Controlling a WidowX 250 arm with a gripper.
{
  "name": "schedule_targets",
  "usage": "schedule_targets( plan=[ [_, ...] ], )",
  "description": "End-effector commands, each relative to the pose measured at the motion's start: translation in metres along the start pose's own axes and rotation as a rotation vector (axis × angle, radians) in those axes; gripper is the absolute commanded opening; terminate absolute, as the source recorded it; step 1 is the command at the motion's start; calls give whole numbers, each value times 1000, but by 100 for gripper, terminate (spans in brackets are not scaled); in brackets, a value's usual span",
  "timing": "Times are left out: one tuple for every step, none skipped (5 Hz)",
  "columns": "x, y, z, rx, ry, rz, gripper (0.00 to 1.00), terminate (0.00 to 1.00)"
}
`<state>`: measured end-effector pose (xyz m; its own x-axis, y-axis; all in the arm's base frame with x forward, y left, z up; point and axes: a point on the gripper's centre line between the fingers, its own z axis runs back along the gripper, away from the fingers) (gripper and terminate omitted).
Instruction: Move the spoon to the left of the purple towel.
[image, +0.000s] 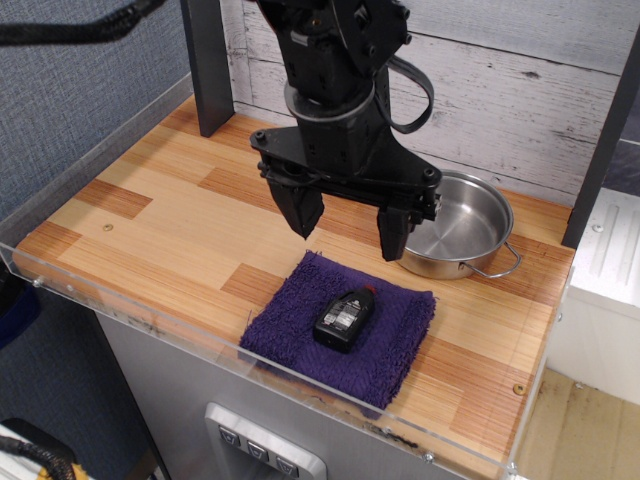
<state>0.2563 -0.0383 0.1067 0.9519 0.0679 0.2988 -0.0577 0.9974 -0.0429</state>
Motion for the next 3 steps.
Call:
schedule_targets(
  plan=[
    [0,0,0,0,0,0,100,0],
    [14,14,14,33,-25,247,100,0],
    [32,21,11,8,11,280,100,0]
  ],
)
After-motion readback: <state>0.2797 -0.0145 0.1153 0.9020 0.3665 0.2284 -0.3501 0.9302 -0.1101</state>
